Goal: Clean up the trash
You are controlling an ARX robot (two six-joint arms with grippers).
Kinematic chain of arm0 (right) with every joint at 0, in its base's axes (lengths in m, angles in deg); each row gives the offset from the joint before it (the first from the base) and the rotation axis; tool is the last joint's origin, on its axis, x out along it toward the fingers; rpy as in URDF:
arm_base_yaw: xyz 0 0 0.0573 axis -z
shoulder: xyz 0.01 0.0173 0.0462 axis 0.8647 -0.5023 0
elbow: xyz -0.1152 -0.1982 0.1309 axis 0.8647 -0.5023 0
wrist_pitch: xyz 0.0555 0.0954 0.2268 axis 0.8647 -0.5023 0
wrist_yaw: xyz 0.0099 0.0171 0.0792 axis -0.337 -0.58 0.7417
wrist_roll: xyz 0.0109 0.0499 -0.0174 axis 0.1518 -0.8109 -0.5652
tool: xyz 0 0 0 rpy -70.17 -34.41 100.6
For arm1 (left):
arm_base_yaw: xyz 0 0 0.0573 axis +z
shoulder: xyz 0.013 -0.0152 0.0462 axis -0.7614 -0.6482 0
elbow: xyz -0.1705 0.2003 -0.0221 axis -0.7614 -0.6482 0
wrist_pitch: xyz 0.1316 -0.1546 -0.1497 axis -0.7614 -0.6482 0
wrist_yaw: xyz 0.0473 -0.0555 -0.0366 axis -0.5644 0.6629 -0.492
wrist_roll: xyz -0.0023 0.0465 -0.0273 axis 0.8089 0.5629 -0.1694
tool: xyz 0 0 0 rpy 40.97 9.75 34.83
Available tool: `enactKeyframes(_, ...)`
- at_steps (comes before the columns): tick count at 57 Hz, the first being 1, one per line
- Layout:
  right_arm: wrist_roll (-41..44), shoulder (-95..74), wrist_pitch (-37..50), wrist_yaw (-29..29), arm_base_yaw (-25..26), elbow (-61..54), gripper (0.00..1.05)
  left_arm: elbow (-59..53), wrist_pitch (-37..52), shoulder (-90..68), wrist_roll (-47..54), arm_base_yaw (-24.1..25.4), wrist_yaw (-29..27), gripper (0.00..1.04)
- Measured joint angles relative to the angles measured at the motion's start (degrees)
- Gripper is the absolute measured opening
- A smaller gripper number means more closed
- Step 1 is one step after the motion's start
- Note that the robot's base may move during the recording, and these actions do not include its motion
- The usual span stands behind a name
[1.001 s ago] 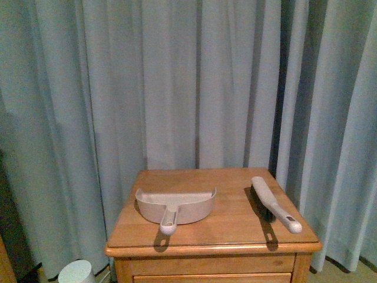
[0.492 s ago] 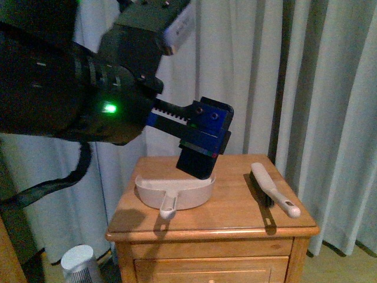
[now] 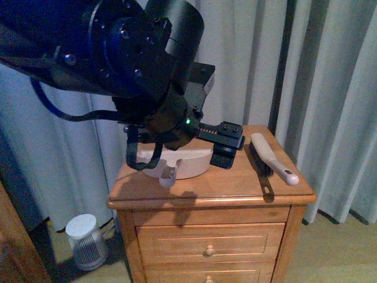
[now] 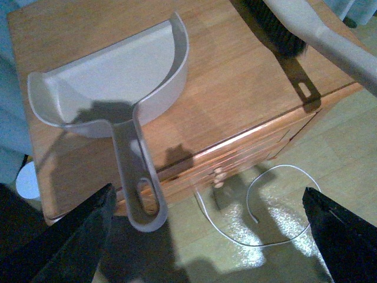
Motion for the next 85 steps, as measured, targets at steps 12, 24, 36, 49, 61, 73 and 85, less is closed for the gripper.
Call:
enactKeyframes(12, 0.0, 0.0, 0.0, 0.0, 0.0, 0.0, 0.98, 11.0, -7.7, -6.7, -1.8, -1.6, -3.0, 0.97)
enactKeyframes(24, 0.0, 0.0, 0.0, 0.0, 0.0, 0.0, 0.98, 19.0, -11.4, -13.2, -2.2, -1.8, -5.4, 0.97)
enactKeyframes(36, 0.0, 0.0, 0.0, 0.0, 0.0, 0.0, 0.98, 24.1, -11.8, -18.1, -2.5, -1.0, -7.1, 0.97)
enactKeyframes(49, 0.0, 0.0, 0.0, 0.0, 0.0, 0.0, 0.98, 29.0, -12.9, -21.6, -3.0, 1.3, -9.0, 0.97)
enactKeyframes(61, 0.0, 0.0, 0.0, 0.0, 0.0, 0.0, 0.98, 30.1, -14.3, -23.4, -3.1, 4.1, -10.0, 0.97)
enactKeyframes(73, 0.0, 0.0, 0.0, 0.0, 0.0, 0.0, 0.98, 29.7, -14.1, -24.3, -3.8, 5.2, -9.7, 0.97)
enactKeyframes(85, 0.0, 0.0, 0.0, 0.0, 0.0, 0.0, 0.98, 28.3, -13.5, -25.0, -4.7, 5.2, -8.5, 0.97)
